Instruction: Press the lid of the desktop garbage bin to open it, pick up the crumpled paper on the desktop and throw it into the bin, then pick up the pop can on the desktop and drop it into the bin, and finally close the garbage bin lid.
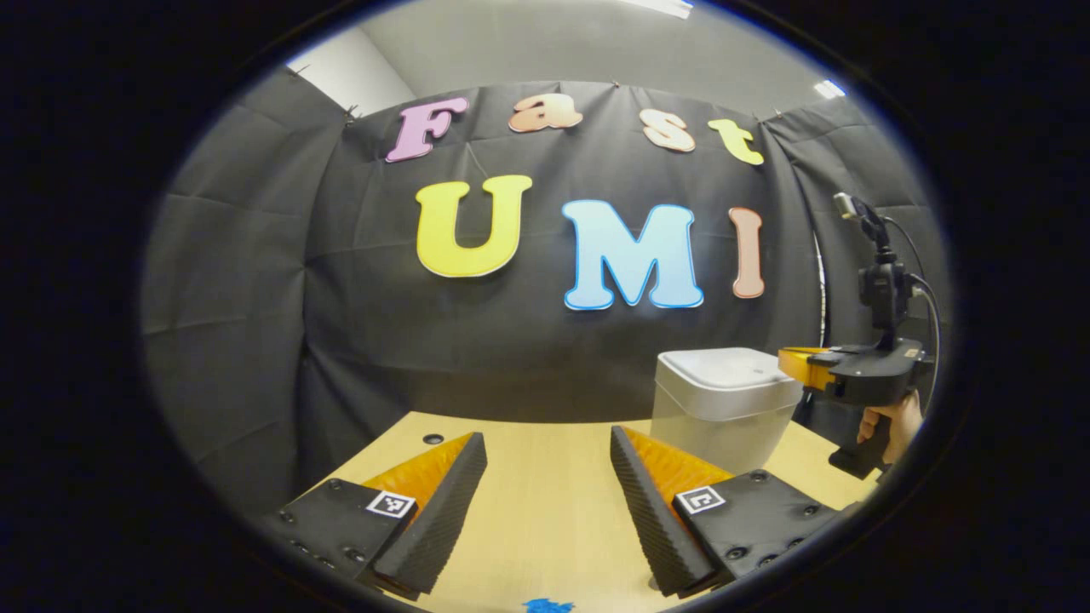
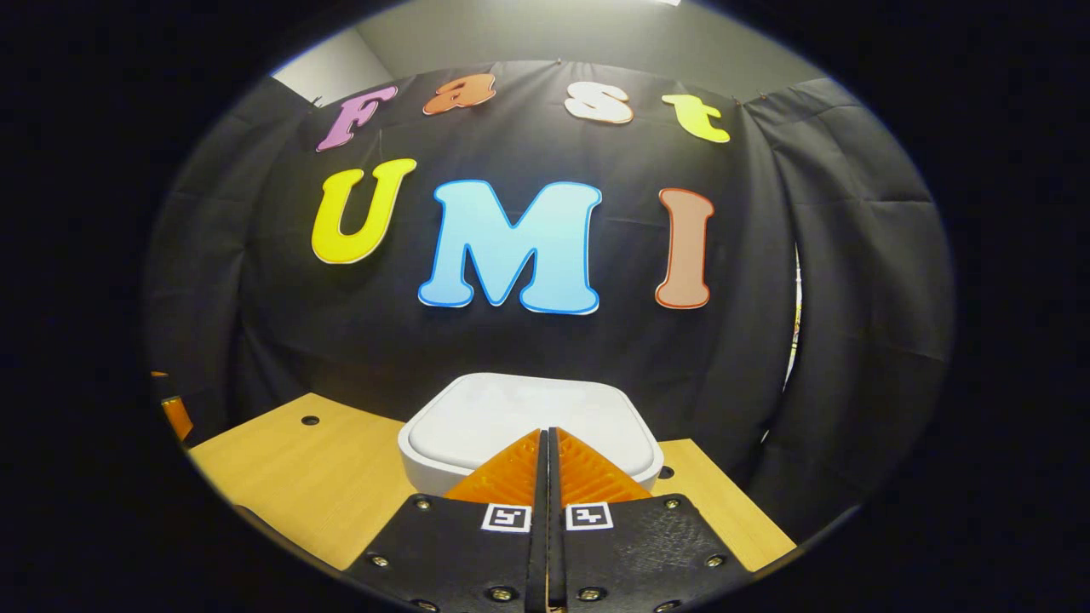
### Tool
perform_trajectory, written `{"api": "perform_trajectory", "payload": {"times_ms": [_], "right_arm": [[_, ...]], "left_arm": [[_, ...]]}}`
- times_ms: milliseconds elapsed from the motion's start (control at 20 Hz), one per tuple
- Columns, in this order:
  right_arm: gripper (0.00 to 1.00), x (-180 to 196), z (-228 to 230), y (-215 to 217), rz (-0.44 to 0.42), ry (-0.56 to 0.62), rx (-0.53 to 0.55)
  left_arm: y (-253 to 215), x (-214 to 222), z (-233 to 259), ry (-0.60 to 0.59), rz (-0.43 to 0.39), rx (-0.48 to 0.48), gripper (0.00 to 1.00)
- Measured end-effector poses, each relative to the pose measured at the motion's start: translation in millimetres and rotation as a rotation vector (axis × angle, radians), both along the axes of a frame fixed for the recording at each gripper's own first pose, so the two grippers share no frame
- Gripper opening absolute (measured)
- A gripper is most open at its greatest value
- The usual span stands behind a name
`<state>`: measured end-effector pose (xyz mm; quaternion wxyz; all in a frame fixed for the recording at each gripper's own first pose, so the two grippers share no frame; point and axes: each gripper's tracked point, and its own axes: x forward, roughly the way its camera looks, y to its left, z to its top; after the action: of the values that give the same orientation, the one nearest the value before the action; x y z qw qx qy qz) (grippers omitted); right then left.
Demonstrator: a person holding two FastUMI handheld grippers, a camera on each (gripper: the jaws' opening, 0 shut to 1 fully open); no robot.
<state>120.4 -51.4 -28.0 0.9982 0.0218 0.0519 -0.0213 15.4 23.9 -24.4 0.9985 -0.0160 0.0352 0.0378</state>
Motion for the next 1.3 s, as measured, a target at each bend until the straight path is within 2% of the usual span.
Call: {"api": "perform_trajectory", "payload": {"times_ms": [150,400,500,650,750,850,1000,1300], "right_arm": [[0.01,7,-2,-3,-0.004,0.019,-0.005],[0.01,7,-11,-4,0.002,0.037,-0.085],[0.01,6,-10,-4,0.015,0.033,-0.048],[0.01,8,-10,-3,0.037,0.050,0.069],[0.01,10,-9,-2,0.049,0.072,0.074],[0.01,10,3,-5,0.049,0.076,0.060],[0.01,10,35,-11,0.035,0.004,0.033],[0.01,8,73,-17,0.010,-0.077,-0.005]], "left_arm": [[2,0,1,-0.003,0.005,0.005,0.96],[1,5,-2,0.004,0.003,-0.004,0.96],[0,5,-4,0.007,0.001,0.001,0.95],[3,3,1,-0.007,0.006,0.000,0.96],[5,2,3,-0.015,0.007,-0.002,0.96],[5,-1,6,-0.022,0.006,-0.008,0.96],[5,-5,8,-0.032,0.008,-0.006,0.96],[13,-11,6,-0.033,0.032,-0.021,0.96]]}}
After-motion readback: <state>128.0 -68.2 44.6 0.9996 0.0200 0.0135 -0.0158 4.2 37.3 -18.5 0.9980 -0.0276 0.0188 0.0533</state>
